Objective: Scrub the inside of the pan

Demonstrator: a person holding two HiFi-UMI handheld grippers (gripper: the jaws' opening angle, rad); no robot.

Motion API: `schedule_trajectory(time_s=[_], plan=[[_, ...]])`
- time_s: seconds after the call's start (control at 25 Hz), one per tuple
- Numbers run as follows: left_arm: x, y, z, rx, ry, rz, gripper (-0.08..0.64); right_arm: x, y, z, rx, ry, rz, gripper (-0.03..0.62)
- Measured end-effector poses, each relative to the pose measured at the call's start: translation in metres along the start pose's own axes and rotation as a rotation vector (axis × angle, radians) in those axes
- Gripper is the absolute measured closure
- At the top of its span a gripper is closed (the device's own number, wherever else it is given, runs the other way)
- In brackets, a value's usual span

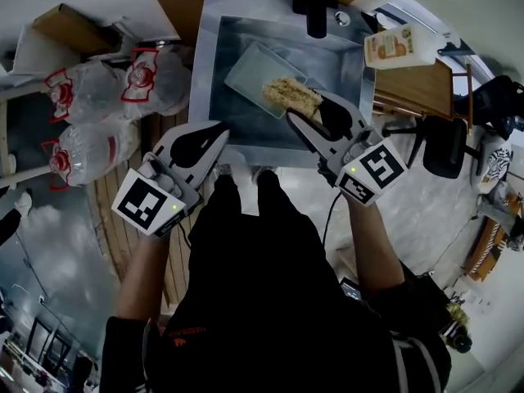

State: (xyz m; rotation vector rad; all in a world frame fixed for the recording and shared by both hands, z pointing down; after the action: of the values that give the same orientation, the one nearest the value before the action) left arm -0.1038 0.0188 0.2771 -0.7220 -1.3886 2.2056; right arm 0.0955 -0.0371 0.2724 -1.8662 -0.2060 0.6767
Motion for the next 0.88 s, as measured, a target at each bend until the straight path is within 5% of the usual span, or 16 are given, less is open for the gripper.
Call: schedule_trajectory(time_s=[0.88], plan=[[-0.047, -0.057, 0.046, 0.107, 0.088, 0.049, 0.537, -0.117, -0.103, -0.085, 0.063, 0.119, 0.315, 0.391]])
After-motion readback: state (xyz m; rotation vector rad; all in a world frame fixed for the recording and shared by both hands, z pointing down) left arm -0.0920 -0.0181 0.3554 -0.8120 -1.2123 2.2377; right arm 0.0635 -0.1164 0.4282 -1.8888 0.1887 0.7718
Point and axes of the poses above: the fingertips, and each gripper's own axes: x backward along the fingers, z to its left, y out of its top, the point moved 6 cm from there along x, backward along the fingers, and after that the axes turned 2 degrees about y, right-handed, at the moved point
